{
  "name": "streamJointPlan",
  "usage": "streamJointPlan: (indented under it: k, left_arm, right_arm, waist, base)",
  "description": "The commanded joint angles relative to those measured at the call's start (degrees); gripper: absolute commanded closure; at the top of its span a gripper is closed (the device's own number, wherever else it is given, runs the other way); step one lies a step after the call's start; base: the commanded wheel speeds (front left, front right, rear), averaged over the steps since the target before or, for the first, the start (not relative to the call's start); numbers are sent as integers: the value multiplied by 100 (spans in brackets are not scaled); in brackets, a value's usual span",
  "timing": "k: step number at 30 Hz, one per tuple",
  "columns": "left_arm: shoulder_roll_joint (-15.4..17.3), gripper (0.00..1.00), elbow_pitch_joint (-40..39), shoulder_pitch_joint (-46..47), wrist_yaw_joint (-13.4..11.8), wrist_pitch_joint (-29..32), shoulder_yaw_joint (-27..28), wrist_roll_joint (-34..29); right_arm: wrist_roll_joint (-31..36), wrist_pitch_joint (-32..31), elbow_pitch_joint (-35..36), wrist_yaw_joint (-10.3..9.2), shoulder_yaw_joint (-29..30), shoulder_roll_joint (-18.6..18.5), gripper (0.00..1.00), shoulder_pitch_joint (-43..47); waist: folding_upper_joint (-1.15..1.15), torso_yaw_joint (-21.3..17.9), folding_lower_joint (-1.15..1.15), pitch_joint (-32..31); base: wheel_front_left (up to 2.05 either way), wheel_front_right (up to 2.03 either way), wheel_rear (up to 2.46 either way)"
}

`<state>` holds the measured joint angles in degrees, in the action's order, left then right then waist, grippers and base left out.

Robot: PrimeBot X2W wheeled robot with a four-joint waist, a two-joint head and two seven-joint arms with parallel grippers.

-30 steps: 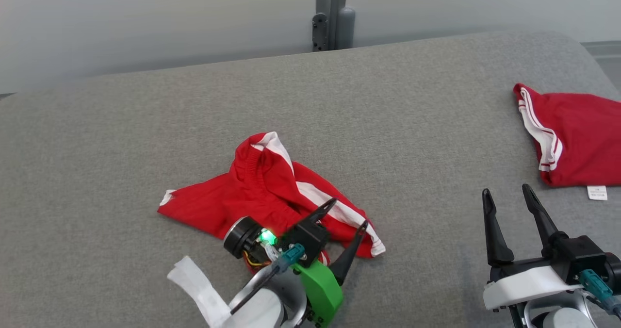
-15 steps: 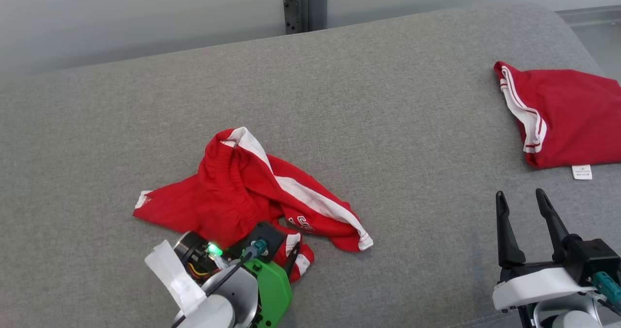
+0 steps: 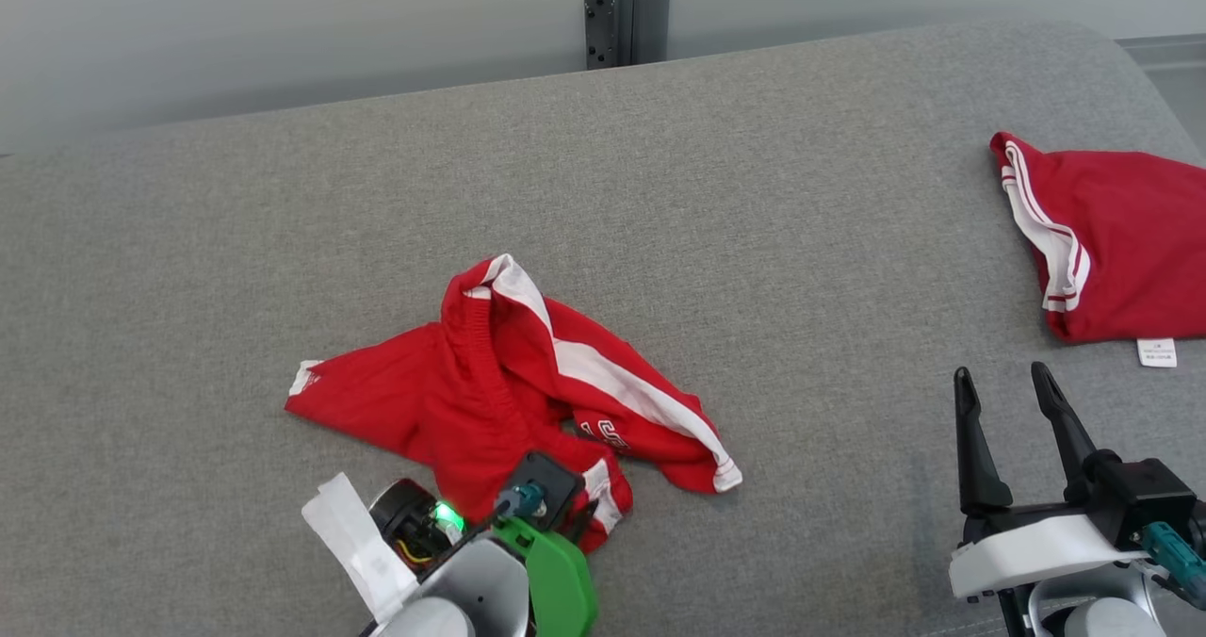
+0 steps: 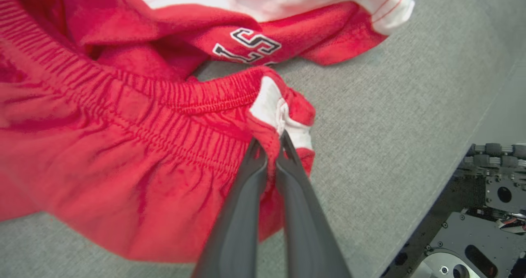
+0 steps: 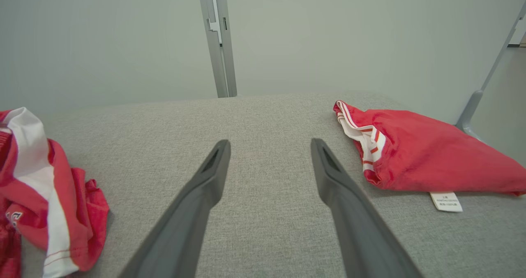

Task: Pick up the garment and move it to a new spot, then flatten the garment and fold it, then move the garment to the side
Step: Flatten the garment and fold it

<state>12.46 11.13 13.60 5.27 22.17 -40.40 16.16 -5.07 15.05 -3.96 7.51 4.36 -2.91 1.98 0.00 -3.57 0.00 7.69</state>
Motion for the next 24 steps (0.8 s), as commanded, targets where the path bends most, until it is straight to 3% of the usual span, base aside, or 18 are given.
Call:
streamJointPlan:
  k: [1,11,18,24]
  left_arm:
    - [-95,100,-99,111,13,-71,75,125]
    - [-618,100,-372,1513,-236,-1100,976,415]
    - [-844,100,116,2527,-448,-1980,1485,632]
    - [-939,100,543,2514,-835,-2575,1651,1178]
  right_arm:
    - [7,17,-13,-5,-18,-2,0,-79]
    - [-156,17,-146,-5,-157,-5,0,-254]
    - [-294,17,-238,-5,-248,-4,0,-346]
    - [-267,17,-277,-5,-181,-3,0,-209]
  waist:
    - [0,-32,0,-1]
    - [0,-366,0,57]
    - [0,-721,0,74]
    - [0,-835,0,10]
  base:
    - [0,0,0]
    - [0,0,0]
    - [0,0,0]
    - [0,0,0]
